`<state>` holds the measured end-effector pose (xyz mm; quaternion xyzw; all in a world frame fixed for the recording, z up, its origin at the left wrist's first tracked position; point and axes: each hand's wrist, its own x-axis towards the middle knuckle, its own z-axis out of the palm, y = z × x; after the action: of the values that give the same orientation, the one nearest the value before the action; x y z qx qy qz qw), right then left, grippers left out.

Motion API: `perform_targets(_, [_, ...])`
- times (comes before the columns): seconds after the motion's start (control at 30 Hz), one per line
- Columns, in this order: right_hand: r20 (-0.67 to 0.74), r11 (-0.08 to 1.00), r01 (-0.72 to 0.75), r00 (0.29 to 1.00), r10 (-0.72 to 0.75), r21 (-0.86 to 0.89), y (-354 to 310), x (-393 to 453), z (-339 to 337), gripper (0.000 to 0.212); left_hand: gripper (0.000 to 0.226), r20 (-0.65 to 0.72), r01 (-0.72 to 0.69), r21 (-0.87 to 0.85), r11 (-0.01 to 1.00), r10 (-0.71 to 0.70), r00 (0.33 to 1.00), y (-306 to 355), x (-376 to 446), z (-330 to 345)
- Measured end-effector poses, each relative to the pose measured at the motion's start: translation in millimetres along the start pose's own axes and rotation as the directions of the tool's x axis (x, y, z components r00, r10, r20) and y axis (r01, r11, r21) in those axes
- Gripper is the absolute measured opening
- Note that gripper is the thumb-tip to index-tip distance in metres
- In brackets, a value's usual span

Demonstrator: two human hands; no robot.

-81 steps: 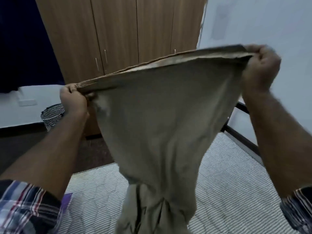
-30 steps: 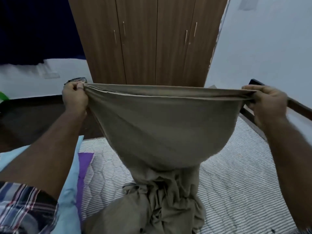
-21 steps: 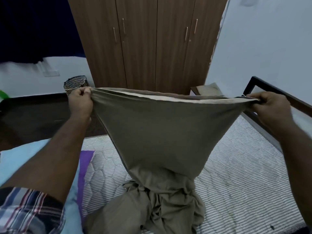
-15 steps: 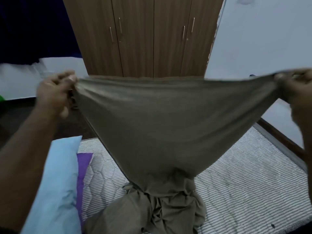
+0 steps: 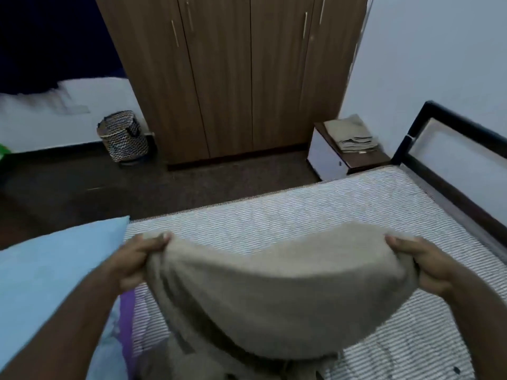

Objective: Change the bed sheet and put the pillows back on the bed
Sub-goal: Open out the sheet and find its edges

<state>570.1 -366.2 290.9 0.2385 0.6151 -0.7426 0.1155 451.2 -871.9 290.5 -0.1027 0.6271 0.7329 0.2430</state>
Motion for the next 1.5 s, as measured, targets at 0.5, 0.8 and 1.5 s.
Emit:
perform_targets(0.5, [-0.104, 0.911, 0.380, 0.924, -0.367, 0.163, -99, 6, -13, 0.027, 0.017, -0.077, -0.288, -0.249, 0.925, 0.278, 0.958, 59, 26, 4])
perform_targets(0.8, [-0.045, 0.932, 0.360, 0.932, -0.359, 0.031, -51, 25, 8, 0.034, 0.023, -0.091, -0.184, -0.082, 0.979, 0.177, 0.980, 34, 27, 10])
perform_targets(1.5, [-0.146, 0.703, 0.707, 0.689, -0.709, -0.076, -252, 65, 62, 0.033, 0.020, -0.208, -0.581, 0.112, 0.806, 0.591, 0.780, 234, 107, 96])
